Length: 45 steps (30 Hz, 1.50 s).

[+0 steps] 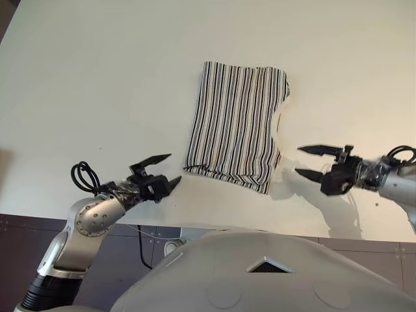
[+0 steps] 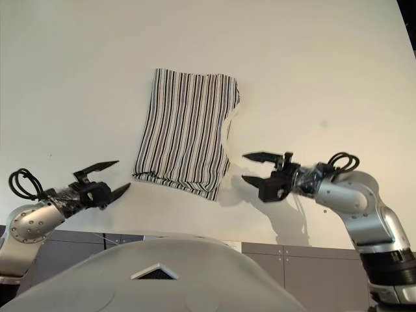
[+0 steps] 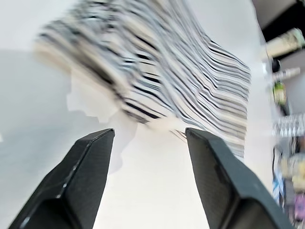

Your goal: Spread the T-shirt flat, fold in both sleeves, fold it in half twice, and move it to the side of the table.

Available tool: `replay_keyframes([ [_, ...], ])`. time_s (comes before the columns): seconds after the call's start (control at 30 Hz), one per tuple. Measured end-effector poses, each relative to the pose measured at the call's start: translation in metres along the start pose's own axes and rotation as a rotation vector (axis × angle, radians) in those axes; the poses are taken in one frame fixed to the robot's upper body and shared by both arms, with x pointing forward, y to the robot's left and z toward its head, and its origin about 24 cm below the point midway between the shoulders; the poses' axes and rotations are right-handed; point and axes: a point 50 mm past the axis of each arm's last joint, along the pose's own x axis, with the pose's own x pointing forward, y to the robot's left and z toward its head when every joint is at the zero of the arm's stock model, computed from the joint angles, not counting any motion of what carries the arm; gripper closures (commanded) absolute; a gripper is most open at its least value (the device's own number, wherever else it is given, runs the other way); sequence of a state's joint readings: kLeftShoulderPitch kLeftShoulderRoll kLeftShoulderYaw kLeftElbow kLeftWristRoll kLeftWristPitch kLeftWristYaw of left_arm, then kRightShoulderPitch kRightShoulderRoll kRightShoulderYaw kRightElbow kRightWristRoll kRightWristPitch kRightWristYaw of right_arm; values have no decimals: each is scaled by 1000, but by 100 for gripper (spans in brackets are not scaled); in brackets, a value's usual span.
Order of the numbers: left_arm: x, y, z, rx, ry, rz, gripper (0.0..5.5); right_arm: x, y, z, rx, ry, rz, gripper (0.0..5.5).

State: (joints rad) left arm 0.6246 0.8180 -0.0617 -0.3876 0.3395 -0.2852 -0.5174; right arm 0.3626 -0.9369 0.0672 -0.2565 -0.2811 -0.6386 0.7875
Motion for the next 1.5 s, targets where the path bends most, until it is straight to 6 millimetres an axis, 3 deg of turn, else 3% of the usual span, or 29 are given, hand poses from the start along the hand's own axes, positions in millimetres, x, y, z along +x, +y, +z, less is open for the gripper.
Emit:
replay_keyframes([
  [0.1, 5, -1, -1, 108, -35, -3, 202, 10, 13, 0, -70, -8, 33, 276],
  [0.17, 6, 3, -4, 167, -58, -21, 199, 17, 17, 4, -84, -22, 28, 245],
  [0.27, 8, 19, -13, 296, -75, -62, 199, 28, 15, 11, -83, -46, -14, 212],
  [0.43, 18, 33, -18, 406, -140, -107, 199, 44, 16, 27, -69, -110, -26, 212],
  [0.63, 34, 45, -17, 530, -251, -176, 199, 50, 17, 34, -70, -117, -6, 212],
  [0.77, 45, 45, -13, 555, -300, -199, 269, 54, 12, 31, -85, -104, -15, 207],
  [1.13, 51, 32, -14, 530, -339, -254, 480, 64, 11, 25, -85, -108, 19, 430],
  [1.27, 50, 30, -14, 519, -347, -273, 522, 67, 15, 24, -66, -146, 32, 498],
  [1.37, 48, 26, -10, 364, -340, -254, 534, 66, 17, 23, 3, -175, 42, 540],
  [1.5, 39, 1, 5, -14, -355, -292, 536, 38, 20, 24, 318, -227, 124, 540],
])
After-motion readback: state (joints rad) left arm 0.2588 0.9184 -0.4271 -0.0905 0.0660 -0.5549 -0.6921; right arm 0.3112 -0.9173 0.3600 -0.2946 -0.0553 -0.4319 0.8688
